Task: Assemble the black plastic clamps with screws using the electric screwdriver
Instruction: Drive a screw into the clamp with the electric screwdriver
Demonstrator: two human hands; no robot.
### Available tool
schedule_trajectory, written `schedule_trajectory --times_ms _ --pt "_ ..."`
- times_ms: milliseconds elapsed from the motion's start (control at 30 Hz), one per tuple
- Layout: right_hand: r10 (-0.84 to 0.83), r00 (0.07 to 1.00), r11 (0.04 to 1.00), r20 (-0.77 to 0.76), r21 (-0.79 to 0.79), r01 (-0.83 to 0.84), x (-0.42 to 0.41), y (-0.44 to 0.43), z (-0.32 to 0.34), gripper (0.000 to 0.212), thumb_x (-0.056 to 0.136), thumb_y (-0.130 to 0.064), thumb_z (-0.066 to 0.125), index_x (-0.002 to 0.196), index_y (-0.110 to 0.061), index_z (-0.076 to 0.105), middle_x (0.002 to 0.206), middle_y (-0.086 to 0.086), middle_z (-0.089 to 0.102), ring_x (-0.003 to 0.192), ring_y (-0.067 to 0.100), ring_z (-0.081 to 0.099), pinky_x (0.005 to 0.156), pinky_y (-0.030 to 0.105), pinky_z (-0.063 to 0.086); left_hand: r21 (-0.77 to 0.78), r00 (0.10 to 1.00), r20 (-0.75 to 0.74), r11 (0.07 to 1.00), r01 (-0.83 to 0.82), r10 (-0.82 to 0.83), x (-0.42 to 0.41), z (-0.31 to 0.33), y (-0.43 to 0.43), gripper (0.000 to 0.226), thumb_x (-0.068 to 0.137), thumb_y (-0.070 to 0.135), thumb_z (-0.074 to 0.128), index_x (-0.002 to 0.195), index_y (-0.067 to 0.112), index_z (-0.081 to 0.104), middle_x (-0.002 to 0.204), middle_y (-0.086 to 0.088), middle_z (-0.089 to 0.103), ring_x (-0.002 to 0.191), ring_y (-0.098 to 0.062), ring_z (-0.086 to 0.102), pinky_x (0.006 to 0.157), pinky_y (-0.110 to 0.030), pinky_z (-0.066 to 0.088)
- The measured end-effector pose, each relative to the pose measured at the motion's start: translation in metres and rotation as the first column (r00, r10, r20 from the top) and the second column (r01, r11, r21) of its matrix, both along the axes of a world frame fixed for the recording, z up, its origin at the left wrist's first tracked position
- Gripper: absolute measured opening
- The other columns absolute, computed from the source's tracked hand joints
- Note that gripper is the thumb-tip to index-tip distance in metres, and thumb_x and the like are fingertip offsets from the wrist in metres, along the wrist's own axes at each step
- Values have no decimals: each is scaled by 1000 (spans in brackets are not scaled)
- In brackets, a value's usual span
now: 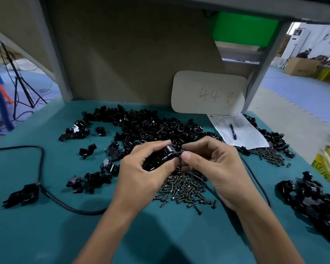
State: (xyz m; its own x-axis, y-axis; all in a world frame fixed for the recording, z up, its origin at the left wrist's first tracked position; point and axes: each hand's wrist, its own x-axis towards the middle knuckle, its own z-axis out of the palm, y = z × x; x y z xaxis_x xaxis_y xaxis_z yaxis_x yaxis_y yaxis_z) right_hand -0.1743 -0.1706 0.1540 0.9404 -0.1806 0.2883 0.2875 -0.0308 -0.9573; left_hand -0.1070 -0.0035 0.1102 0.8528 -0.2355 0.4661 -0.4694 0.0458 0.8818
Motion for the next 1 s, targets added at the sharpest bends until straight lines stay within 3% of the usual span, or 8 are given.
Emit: schedule_trajectory --times_ms 167,300,467,600,667,767,867,1000 --pt "-4 1000 982 12 -189 7 -1 -15 14 16 81 -22 75 96 -22 81 90 7 78 81 18 74 76 27 61 111 976 204 989 -93 69 -2 6 -14 41 80 30 82 120 28 73 117 19 68 120 -8 59 100 -22 47" --pt "-89 996 915 5 -394 83 -1 -32 28 17 90 -15 73 102 -26 78 93 0 79 84 19 76 84 36 62 166 881 438 948 -271 175 0 11 -41 43 86 20 80 127 12 68 123 4 67 119 -14 56 103 -25 43" --pt "-146 988 727 -42 -682 78 1 -56 53 8 99 -28 63 102 -28 70 91 -11 73 79 11 69 76 34 59 277 828 554 919 -280 85 13 25 -58 46 91 33 61 129 7 65 126 -3 64 119 -19 51 108 -15 32" --pt "-168 986 520 -6 -850 83 0 -57 60 24 103 -49 41 87 -35 53 78 -25 59 67 3 52 58 21 34 236 682 730 915 -327 55 26 33 -62 39 91 27 69 122 3 68 118 -6 68 109 -22 57 103 -22 41" --pt "-164 984 471 75 -870 144 -2 -53 60 33 102 -54 31 77 -34 42 75 -24 54 67 5 48 58 24 34 211 612 790 915 -343 48 30 37 -64 39 97 32 63 118 0 69 114 -9 69 101 -25 60 97 -28 47" --pt "-171 981 456 88 -876 157 0 -52 60 39 99 -58 25 71 -34 35 70 -18 52 71 12 46 70 36 42 242 535 845 896 -373 -6 37 43 -61 42 100 39 58 112 0 70 106 -11 70 89 -28 62 81 -40 51" --pt "-142 988 408 69 -905 122 -1 -53 61 41 95 -63 21 75 -32 38 76 -17 54 75 7 47 69 25 39 315 477 874 856 -410 -93 43 48 -49 43 100 43 58 109 2 69 93 -10 68 76 -26 59 70 -42 48" --pt "23 1000 549 5 -836 -9 -3 -48 58 26 95 -55 36 98 -33 48 81 -17 54 74 5 49 65 17 38 443 569 798 834 -329 -199 40 56 -31 41 100 46 51 107 8 66 88 -3 68 72 -20 57 67 -37 48"
